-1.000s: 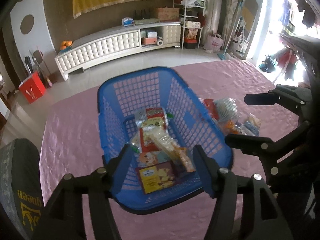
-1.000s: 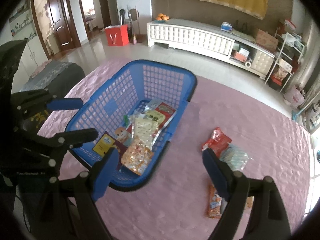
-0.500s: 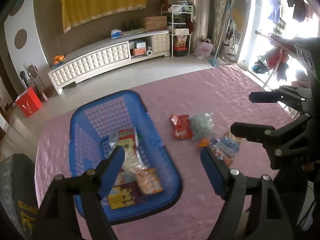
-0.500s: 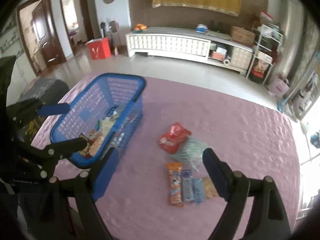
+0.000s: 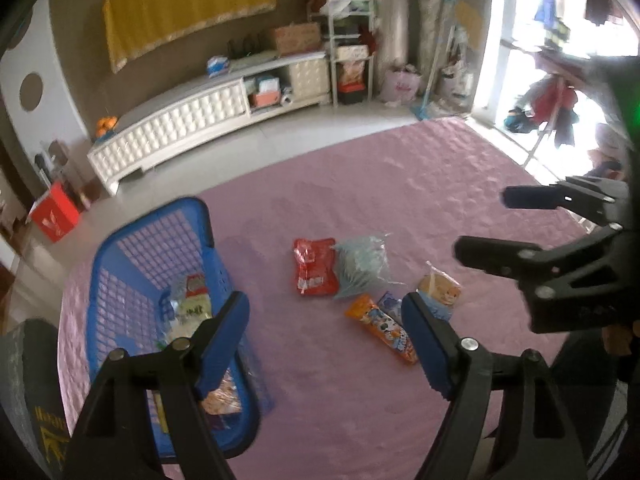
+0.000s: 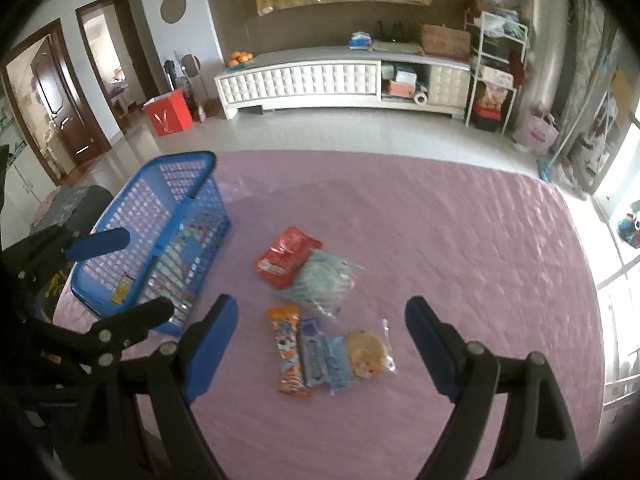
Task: Organize snacks
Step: 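Move both grippers back over the remaining snacks, then lower the right gripper onto the light-blue striped bag and close it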
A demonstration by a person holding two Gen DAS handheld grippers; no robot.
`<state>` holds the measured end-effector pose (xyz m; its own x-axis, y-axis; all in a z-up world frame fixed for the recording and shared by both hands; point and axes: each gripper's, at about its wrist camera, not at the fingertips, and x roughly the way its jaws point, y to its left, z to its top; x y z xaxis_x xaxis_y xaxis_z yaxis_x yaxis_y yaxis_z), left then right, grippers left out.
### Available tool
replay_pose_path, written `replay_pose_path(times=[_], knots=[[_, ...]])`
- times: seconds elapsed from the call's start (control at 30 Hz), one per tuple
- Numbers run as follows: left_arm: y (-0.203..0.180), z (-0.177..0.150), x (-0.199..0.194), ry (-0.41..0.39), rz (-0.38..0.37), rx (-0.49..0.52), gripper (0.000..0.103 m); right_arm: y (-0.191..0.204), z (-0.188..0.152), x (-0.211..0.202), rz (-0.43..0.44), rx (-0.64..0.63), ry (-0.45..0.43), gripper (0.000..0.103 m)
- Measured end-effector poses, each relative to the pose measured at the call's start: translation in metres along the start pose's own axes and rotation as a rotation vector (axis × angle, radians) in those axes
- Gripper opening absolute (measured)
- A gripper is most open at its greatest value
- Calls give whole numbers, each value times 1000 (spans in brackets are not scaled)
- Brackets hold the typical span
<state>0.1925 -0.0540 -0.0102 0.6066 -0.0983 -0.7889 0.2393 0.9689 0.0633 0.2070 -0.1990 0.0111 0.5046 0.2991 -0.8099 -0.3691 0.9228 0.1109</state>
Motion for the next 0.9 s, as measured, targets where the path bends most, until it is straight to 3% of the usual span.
replay_pose_path(times=[0.3,0.53,0.63,0.9], knots=[[-11,-3,39,50,-1,-129,77,-43,-1,31,29,92,63,88],[-31,-9,75,111,-42,-127,77,-60,3,73,62,142,155,88],[-43,-12,93,133,-22,-107,77,-67,5,93,80,184,199,88],[-29,-13,121,176,-45,-165,77,-65,14,131,127,191,274,88]])
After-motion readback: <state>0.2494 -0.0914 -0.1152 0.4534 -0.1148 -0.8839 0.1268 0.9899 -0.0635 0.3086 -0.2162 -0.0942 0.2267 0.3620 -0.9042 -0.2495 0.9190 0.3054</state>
